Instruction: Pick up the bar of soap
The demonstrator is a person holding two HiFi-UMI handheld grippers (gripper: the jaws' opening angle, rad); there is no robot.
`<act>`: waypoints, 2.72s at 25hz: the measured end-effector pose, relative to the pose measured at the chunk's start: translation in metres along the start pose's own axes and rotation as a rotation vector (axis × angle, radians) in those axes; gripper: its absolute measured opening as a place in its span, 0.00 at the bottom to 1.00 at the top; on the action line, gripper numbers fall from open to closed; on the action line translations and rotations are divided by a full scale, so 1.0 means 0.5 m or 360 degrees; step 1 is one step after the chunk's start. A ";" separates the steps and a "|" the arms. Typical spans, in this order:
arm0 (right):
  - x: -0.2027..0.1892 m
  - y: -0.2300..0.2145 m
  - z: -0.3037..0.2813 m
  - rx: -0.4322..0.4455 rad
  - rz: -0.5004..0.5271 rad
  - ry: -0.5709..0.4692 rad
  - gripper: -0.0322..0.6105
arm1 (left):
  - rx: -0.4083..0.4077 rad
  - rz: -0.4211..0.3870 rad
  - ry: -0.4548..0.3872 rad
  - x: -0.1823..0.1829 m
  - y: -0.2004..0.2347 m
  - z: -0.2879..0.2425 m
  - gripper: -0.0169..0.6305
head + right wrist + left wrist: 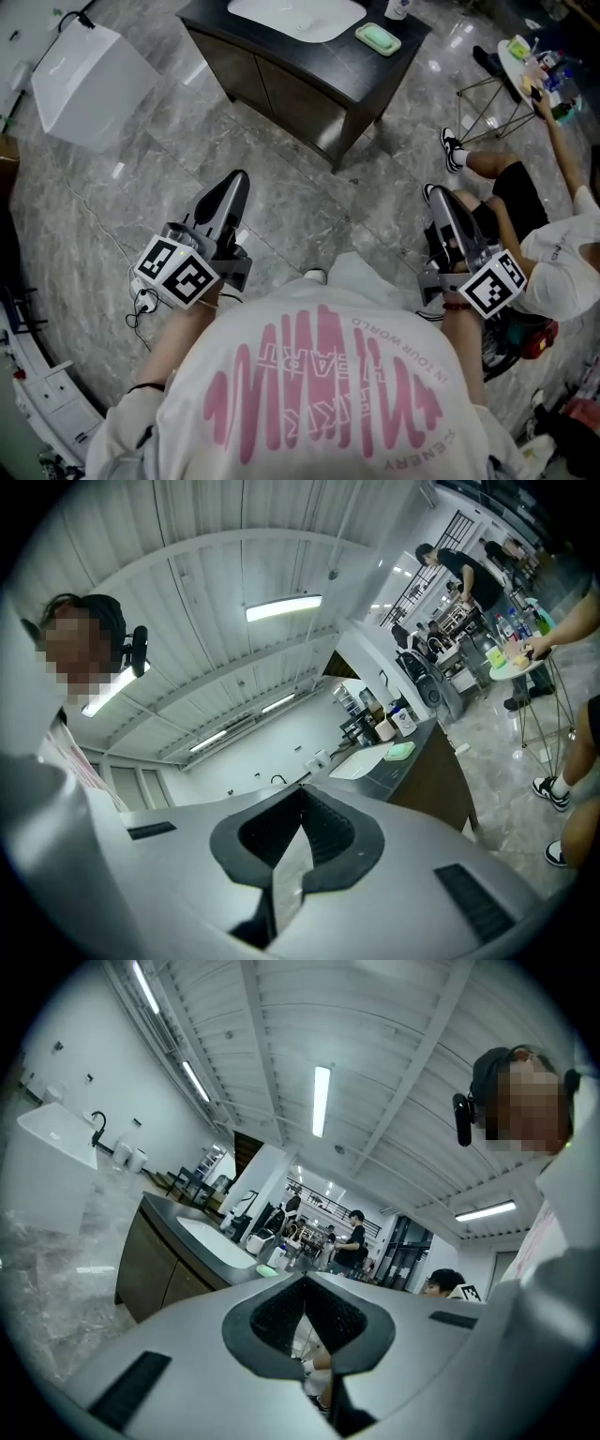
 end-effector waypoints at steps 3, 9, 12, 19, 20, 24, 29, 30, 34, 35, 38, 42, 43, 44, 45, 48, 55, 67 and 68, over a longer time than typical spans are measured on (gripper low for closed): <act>0.014 -0.004 0.005 -0.0018 0.0013 -0.0033 0.07 | 0.0050 -0.0047 -0.0075 0.008 -0.004 -0.001 0.04; 0.027 -0.025 -0.020 0.0015 0.0050 -0.0011 0.07 | 0.0122 -0.0085 -0.0096 0.013 0.004 -0.016 0.04; 0.029 -0.063 -0.042 0.0037 -0.0025 0.0002 0.07 | 0.0178 -0.0096 -0.0141 0.019 0.010 -0.034 0.04; 0.096 -0.141 -0.162 0.0098 -0.0045 0.0019 0.07 | 0.0215 -0.0068 -0.0112 0.059 0.062 -0.135 0.04; 0.102 -0.158 -0.177 0.0105 -0.0075 0.0030 0.07 | 0.0214 -0.0069 -0.0111 0.065 0.070 -0.154 0.04; 0.153 -0.198 -0.241 0.0106 -0.0054 0.0033 0.07 | 0.0206 -0.0058 -0.0093 0.081 0.097 -0.225 0.04; 0.198 -0.237 -0.307 0.0106 -0.0030 0.0062 0.07 | 0.0240 -0.0019 -0.0079 0.087 0.131 -0.289 0.04; 0.204 -0.247 -0.318 0.0108 -0.0031 0.0075 0.07 | 0.0250 -0.0012 -0.0077 0.088 0.138 -0.299 0.04; 0.223 -0.285 -0.364 0.0136 -0.0084 0.0108 0.07 | 0.0285 -0.0005 -0.0085 0.096 0.157 -0.335 0.04; 0.225 -0.295 -0.376 0.0144 -0.0103 0.0122 0.07 | 0.0295 -0.0003 -0.0089 0.098 0.161 -0.343 0.04; 0.239 -0.314 -0.410 0.0157 -0.0085 0.0159 0.07 | 0.0332 0.0010 -0.0101 0.101 0.173 -0.364 0.04; 0.242 -0.363 -0.438 0.0174 -0.0180 0.0205 0.07 | 0.0357 0.0007 -0.0109 0.107 0.182 -0.398 0.04; 0.247 -0.371 -0.447 0.0175 -0.0161 0.0218 0.07 | 0.0366 0.0002 -0.0117 0.109 0.184 -0.405 0.04; 0.252 -0.377 -0.456 0.0176 -0.0129 0.0233 0.07 | 0.0376 0.0000 -0.0129 0.111 0.186 -0.411 0.04; 0.256 -0.382 -0.465 0.0178 -0.0096 0.0249 0.07 | 0.0385 0.0001 -0.0143 0.112 0.188 -0.417 0.04; 0.271 -0.388 -0.488 0.0198 -0.0035 0.0274 0.07 | 0.0408 0.0005 -0.0180 0.107 0.192 -0.430 0.04; 0.290 -0.396 -0.518 0.0232 0.0039 0.0290 0.07 | 0.0441 0.0016 -0.0196 0.090 0.194 -0.445 0.04; 0.308 -0.423 -0.522 0.0268 0.0007 0.0233 0.07 | 0.0424 -0.0070 -0.0195 0.122 0.180 -0.480 0.04; 0.307 -0.427 -0.521 0.0264 0.0001 0.0237 0.07 | 0.0424 -0.0070 -0.0192 0.121 0.180 -0.482 0.04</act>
Point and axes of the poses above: the fingertips, and each gripper's own axes: z backward along the fingers, y to its left, x out of its top, the point moved 10 cm from there along z, backward along the fingers, and after that the axes turned 8 degrees about -x, right-handed, at the moved point
